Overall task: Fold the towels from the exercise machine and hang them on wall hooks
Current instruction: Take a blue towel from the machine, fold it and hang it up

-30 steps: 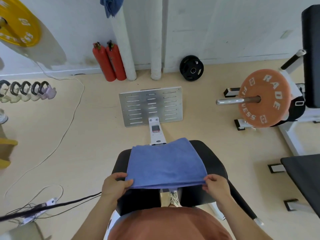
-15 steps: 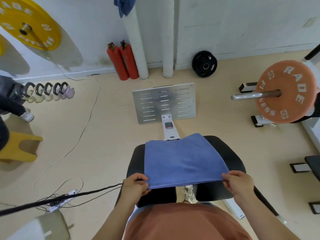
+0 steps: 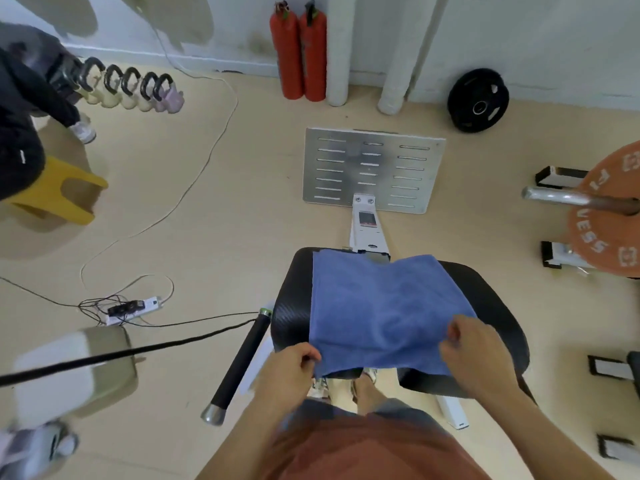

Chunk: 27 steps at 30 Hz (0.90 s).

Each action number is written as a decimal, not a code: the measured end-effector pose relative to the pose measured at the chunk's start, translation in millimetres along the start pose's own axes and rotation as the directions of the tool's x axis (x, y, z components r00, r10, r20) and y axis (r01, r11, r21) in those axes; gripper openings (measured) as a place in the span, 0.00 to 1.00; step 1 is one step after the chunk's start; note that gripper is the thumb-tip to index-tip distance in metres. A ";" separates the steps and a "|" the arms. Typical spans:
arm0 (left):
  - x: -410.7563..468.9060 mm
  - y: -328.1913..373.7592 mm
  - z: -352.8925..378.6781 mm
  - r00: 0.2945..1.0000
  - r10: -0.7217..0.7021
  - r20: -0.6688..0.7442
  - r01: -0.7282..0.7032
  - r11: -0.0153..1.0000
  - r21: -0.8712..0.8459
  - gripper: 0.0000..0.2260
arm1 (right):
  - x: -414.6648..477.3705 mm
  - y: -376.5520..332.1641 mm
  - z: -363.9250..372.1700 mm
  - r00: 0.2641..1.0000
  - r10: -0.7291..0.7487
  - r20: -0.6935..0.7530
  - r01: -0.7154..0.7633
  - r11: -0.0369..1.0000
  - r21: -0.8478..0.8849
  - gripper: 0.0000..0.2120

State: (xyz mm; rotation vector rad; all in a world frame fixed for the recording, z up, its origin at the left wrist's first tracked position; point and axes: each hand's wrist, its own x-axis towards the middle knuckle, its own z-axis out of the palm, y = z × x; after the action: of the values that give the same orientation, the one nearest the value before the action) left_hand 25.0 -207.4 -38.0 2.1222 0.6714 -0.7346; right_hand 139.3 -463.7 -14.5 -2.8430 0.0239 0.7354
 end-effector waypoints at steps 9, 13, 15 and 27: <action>74.7 55.9 -27.7 0.937 0.084 -0.338 -0.028 0.985 0.170 0.11 | 118.6 -136.3 21.8 0.832 -0.475 0.285 0.409 0.874 0.262 0.11; 94.6 55.0 -13.1 0.941 -0.056 -0.334 0.106 0.985 0.134 0.13 | 157.7 -170.6 41.9 0.692 -0.598 0.404 0.593 0.790 0.154 0.18; 92.6 55.7 -8.0 0.935 -0.095 -0.340 0.147 0.980 0.130 0.13 | 173.2 -177.8 52.1 0.627 -0.573 0.528 0.651 0.757 0.048 0.20; 98.7 61.7 -14.8 0.942 -0.160 -0.295 0.184 0.981 0.056 0.09 | 198.6 -199.7 60.1 0.542 -0.572 0.616 0.836 0.439 -0.328 0.08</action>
State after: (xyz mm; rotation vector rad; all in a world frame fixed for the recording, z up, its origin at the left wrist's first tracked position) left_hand 138.6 -208.8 -67.3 2.2925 1.0103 -0.5548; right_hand 297.7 -249.1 -122.9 -2.6091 -1.7058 1.2423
